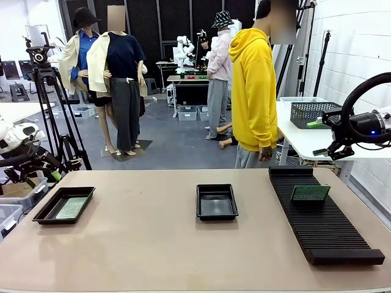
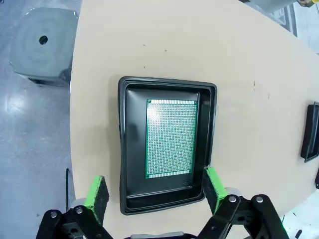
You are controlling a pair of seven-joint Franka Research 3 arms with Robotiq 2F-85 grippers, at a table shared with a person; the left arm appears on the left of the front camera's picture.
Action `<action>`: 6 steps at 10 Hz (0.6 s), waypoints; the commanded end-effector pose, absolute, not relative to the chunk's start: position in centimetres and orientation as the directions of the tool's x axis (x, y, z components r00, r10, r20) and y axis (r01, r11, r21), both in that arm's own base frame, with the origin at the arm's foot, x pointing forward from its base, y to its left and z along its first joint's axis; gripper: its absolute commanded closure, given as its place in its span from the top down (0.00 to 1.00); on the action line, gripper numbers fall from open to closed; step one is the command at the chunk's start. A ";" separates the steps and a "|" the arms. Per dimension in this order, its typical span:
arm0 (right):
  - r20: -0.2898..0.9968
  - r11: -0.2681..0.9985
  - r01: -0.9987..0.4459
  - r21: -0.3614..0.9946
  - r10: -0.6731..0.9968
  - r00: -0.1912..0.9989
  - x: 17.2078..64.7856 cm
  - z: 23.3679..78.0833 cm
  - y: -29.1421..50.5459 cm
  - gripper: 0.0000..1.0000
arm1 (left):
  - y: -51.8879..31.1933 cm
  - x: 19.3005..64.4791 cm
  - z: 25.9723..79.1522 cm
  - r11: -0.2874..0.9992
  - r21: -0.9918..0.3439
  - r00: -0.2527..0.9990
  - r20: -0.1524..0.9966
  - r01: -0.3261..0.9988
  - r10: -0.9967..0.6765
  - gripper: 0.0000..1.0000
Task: Inspect and transfer BCBs to ESD trays.
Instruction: Pick up the ESD tray and place it on the left side of the table, then pick up the Blank PCB from the PCB Rack and place it in the right ESD tray.
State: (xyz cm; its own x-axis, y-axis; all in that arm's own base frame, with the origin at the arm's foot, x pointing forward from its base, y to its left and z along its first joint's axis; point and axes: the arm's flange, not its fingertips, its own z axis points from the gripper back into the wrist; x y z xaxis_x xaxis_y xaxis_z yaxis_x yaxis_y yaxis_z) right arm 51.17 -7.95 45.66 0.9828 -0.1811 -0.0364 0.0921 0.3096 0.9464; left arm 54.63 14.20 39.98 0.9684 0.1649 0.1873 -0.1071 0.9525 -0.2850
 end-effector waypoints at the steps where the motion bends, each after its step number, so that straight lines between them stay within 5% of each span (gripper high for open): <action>1: -0.051 0.328 0.112 0.938 -0.190 0.981 51.3 45.8 -7.6 1.00 | 14.4 54.6 39.9 0.954 -0.280 0.968 0.190 -0.108 0.165 1.00; 6: -0.051 0.328 0.112 0.938 -0.190 0.981 51.3 45.8 -7.6 1.00 | 14.4 54.6 39.9 0.954 -0.280 0.968 0.190 -0.108 0.165 1.00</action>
